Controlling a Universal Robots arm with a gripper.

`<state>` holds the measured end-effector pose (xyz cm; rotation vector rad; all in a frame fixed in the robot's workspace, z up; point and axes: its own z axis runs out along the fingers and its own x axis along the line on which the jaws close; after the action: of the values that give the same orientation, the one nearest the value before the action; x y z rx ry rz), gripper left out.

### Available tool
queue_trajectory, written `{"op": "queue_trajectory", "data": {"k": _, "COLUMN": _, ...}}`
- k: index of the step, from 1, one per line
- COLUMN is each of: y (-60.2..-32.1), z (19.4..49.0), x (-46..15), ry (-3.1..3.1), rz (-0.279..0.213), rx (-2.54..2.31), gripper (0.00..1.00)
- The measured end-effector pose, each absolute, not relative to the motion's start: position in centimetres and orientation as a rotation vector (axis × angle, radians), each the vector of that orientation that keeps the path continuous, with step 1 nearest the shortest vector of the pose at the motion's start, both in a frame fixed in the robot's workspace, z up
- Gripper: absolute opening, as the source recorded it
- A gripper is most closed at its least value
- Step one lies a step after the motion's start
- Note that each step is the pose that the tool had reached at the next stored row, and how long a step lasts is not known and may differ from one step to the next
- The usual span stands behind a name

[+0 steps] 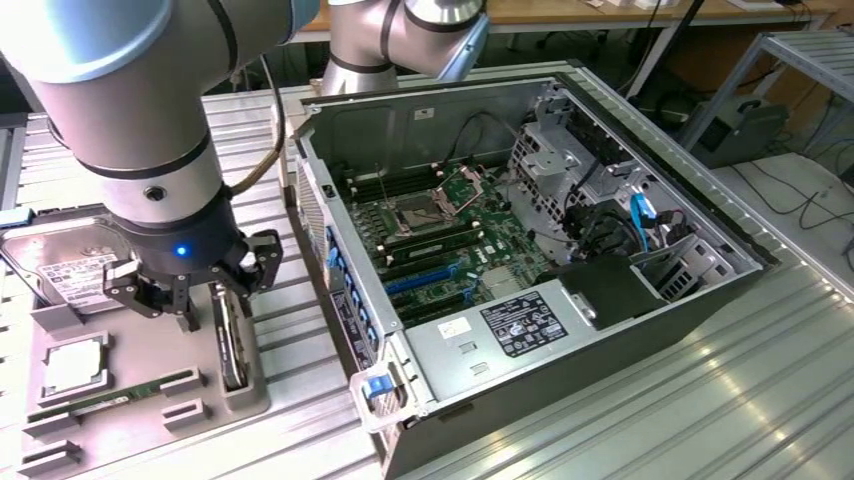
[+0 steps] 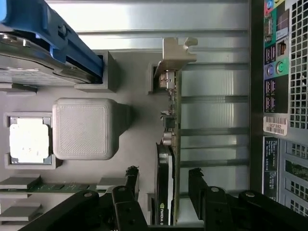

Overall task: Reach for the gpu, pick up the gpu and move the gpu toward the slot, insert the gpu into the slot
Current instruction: 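Pick up the gpu and move the gpu toward the slot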

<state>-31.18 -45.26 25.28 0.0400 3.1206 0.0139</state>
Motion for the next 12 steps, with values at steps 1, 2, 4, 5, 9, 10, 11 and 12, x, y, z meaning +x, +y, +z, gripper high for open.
{"op": "queue_trajectory", "data": {"k": 1, "y": -45.3, "z": 25.2, "x": -31.1, "ry": 3.121, "rz": 0.014, "rx": 0.043, "gripper": 0.54}}
{"op": "queue_trajectory", "data": {"k": 2, "y": -45.3, "z": 25.1, "x": -31.1, "ry": 3.121, "rz": 0.014, "rx": 0.046, "gripper": 0.54}}
{"op": "queue_trajectory", "data": {"k": 4, "y": -45.4, "z": 24.8, "x": -31.0, "ry": 3.120, "rz": 0.014, "rx": 0.051, "gripper": 0.54}}
{"op": "queue_trajectory", "data": {"k": 5, "y": -45.4, "z": 24.7, "x": -31.0, "ry": 3.120, "rz": 0.014, "rx": 0.053, "gripper": 0.54}}
{"op": "queue_trajectory", "data": {"k": 9, "y": -45.4, "z": 23.7, "x": -31.0, "ry": 3.120, "rz": 0.014, "rx": 0.065, "gripper": 0.54}}
{"op": "queue_trajectory", "data": {"k": 10, "y": -45.4, "z": 23.6, "x": -31.0, "ry": 3.120, "rz": 0.014, "rx": 0.066, "gripper": 0.54}}
{"op": "queue_trajectory", "data": {"k": 11, "y": -45.4, "z": 23.5, "x": -31.0, "ry": 3.120, "rz": 0.014, "rx": 0.067, "gripper": 0.54}}
{"op": "queue_trajectory", "data": {"k": 12, "y": -45.4, "z": 23.5, "x": -31.0, "ry": 3.120, "rz": 0.013, "rx": 0.067, "gripper": 0.54}}
